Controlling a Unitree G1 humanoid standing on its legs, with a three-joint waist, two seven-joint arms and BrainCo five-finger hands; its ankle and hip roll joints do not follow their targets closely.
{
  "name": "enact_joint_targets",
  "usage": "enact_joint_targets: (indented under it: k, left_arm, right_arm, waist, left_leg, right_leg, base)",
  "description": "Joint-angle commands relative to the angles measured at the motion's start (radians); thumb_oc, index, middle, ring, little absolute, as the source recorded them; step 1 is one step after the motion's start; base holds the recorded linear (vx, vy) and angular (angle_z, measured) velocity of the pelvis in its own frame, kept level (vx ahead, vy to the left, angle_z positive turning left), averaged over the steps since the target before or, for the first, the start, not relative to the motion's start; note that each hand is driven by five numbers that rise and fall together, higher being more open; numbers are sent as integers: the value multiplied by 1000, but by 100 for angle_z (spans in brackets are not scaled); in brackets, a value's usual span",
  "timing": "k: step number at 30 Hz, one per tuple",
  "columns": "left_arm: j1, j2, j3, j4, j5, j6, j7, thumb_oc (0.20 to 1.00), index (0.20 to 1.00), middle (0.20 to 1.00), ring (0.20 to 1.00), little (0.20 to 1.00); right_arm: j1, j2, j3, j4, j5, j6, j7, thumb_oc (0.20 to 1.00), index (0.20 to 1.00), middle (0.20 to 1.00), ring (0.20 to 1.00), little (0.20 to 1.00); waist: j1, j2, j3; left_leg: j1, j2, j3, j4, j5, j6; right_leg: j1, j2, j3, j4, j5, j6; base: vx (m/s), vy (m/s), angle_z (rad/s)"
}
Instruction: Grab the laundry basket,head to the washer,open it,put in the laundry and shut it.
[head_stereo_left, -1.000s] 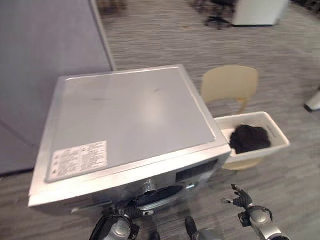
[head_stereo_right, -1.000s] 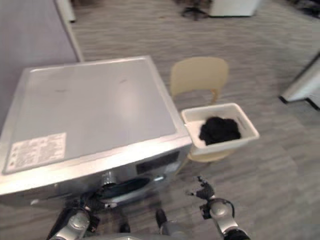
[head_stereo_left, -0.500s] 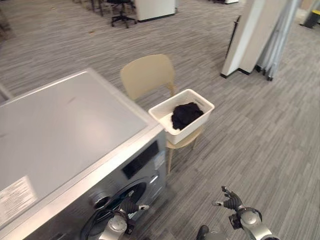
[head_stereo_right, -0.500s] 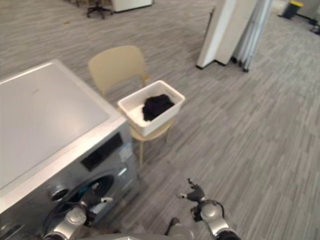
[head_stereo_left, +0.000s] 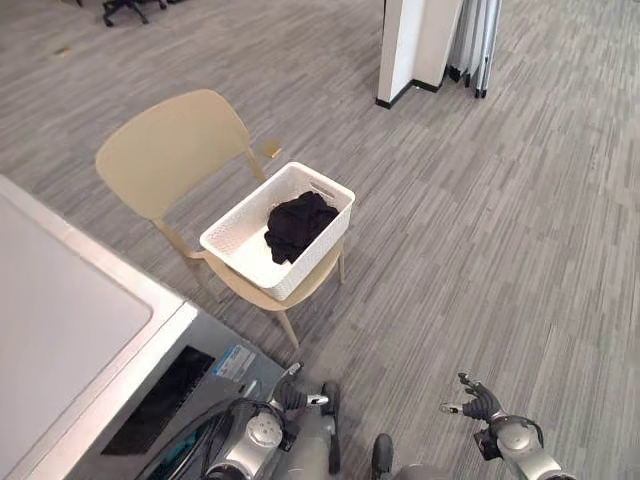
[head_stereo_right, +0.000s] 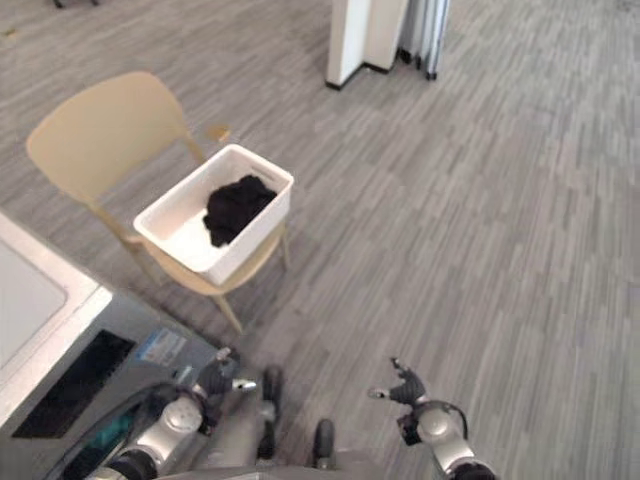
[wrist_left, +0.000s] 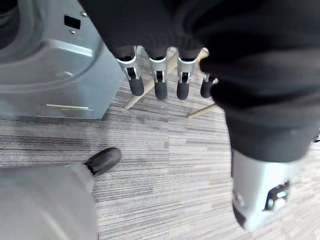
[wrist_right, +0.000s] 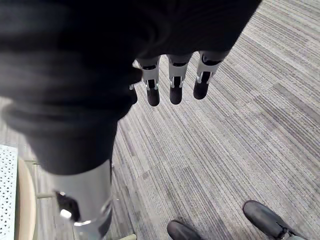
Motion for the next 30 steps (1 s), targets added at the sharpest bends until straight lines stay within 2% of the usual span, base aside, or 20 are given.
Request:
enact_joint_targets:
  k: [1, 4, 7, 10, 11, 12, 13, 14, 17, 20, 23, 25, 26, 27, 29, 30]
  left_arm:
    - [-3, -10, 5, -21, 18, -39, 10, 1000, 1000, 1000, 1000, 1000]
    - [6, -9, 14, -14, 7, -38, 11, 1000, 1000, 1000, 1000, 1000]
    - [9, 0, 27, -8, 4, -39, 12, 1000, 1000, 1000, 1000, 1000]
    - [18, 5, 38, -4, -3, -40, 14, 1000, 1000, 1000, 1000, 1000]
    - [19, 5, 40, 1, -11, -42, 18, 1000, 1000, 1000, 1000, 1000]
    - [16, 1, 39, 13, -6, -40, 20, 1000, 1000, 1000, 1000, 1000]
    - [16, 1, 39, 13, -6, -40, 20, 1000, 1000, 1000, 1000, 1000]
    - [8, -3, 42, 23, -4, -42, 22, 1000, 1000, 1000, 1000, 1000]
    - [-7, -4, 40, 42, -3, -44, 25, 1000, 1000, 1000, 1000, 1000]
    - [-9, -10, 46, 69, -12, -44, 31, 1000, 1000, 1000, 1000, 1000]
    - [-6, -8, 53, 63, -41, -40, 34, 1000, 1000, 1000, 1000, 1000]
    - [-12, -5, 71, 60, -57, -37, 47, 1000, 1000, 1000, 1000, 1000]
    - [-11, -3, 78, 55, -60, -36, 48, 1000, 1000, 1000, 1000, 1000]
    - [-11, -3, 78, 54, -60, -35, 48, 1000, 1000, 1000, 1000, 1000]
    - [1, 16, 111, 47, -59, -35, 54, 1000, 1000, 1000, 1000, 1000]
    - [0, 20, 119, 49, -57, -33, 56, 1000, 1000, 1000, 1000, 1000]
  right_arm:
    - [-27, 2, 3, -24, -20, -34, -6, 1000, 1000, 1000, 1000, 1000]
    - [-53, 23, 11, -8, -21, -33, 4, 1000, 1000, 1000, 1000, 1000]
    - [-59, 34, 16, -13, -21, -36, 10, 1000, 1000, 1000, 1000, 1000]
    - [-55, 34, 21, -26, -19, -38, 16, 1000, 1000, 1000, 1000, 1000]
    - [-54, 30, 21, -34, -19, -39, 15, 1000, 1000, 1000, 1000, 1000]
    - [-52, 26, 20, -36, -16, -39, 14, 1000, 1000, 1000, 1000, 1000]
    - [-52, 26, 20, -35, -16, -40, 14, 1000, 1000, 1000, 1000, 1000]
    - [-52, 25, 17, -34, -16, -36, 13, 1000, 1000, 1000, 1000, 1000]
    - [-49, 22, 16, -30, -17, -33, 14, 1000, 1000, 1000, 1000, 1000]
    - [-37, 22, 18, -20, -13, -37, 18, 1000, 1000, 1000, 1000, 1000]
    - [-16, 10, 5, -37, 3, -42, 8, 1000, 1000, 1000, 1000, 1000]
    - [-10, -2, -10, -49, 13, -44, -3, 1000, 1000, 1000, 1000, 1000]
    - [-5, -5, -14, -57, 13, -42, -5, 1000, 1000, 1000, 1000, 1000]
    - [-5, -5, -14, -57, 13, -42, -5, 1000, 1000, 1000, 1000, 1000]
    - [10, -17, -31, -94, 13, -42, -9, 1000, 1000, 1000, 1000, 1000]
    - [8, -21, -35, -103, 10, -41, -11, 1000, 1000, 1000, 1000, 1000]
  waist:
    - [39, -9, -47]
    - [57, -13, -73]
    - [57, -9, -92]
    - [48, -2, -96]
    - [38, 10, -89]
    - [21, 11, -73]
    - [19, 12, -71]
    - [1, 9, -52]
    - [-6, -5, -41]
    - [-2, -23, -59]
    - [-5, -33, -67]
    - [-10, -42, -59]
    - [-13, -44, -57]
    - [-13, -44, -57]
    - [-20, -38, -58]
    - [-23, -38, -58]
  left_leg:
    - [80, -22, 13, 25, -45, 30]
    - [135, -26, 35, 6, -63, 57]
    - [192, -39, 28, -31, -76, 79]
    - [231, -46, 9, -59, -82, 83]
    - [242, -42, -15, -60, -91, 83]
    - [246, -44, -41, -39, -106, 81]
    - [248, -44, -43, -37, -108, 81]
    - [259, -46, -83, -14, -131, 79]
    - [265, -55, -122, 18, -158, 73]
    - [270, -41, -163, 34, -170, 49]
    - [245, -3, -189, 83, -174, 15]
    - [208, 17, -141, 126, -169, 3]
    - [201, 27, -103, 132, -166, 6]
    - [201, 27, -104, 134, -167, 6]
    - [185, 42, 40, 101, -149, 30]
    - [171, 39, 79, 101, -143, 35]
  right_leg:
    - [-45, -27, 16, 156, -104, 116]
    - [-52, -61, 15, 234, -101, 146]
    - [-88, -77, 9, 343, -92, 172]
    - [-131, -80, 7, 338, -75, 170]
    - [-191, -76, 16, 307, -59, 158]
    - [-234, -72, 71, 241, -18, 161]
    - [-231, -72, 70, 240, -18, 161]
    - [-281, -67, 162, 187, 26, 174]
    - [-273, -76, 199, 154, 44, 176]
    - [-244, -80, 179, 146, 50, 163]
    - [-191, -79, 95, 129, 26, 141]
    - [-159, -92, 24, 127, 5, 127]
    - [-149, -97, 2, 126, -1, 126]
    - [-148, -97, 1, 126, -2, 126]
    - [-125, -102, -60, 115, -18, 122]
    - [-126, -105, -74, 114, -20, 122]
  base:
    - [370, 167, -63]
    - [303, 132, -84]
    - [194, 62, -29]
    - [199, -24, 38]
    - [138, -138, 48]
    - [141, -138, 26]
    - [157, -210, 21]
    - [135, -196, 50]
    - [99, -160, 91]
    - [147, -277, 107]
    - [155, -356, 136]
    - [83, -191, 111]
    - [57, -62, 68]
    - [73, -54, 95]
    - [110, -38, 90]
    - [109, 3, 59]
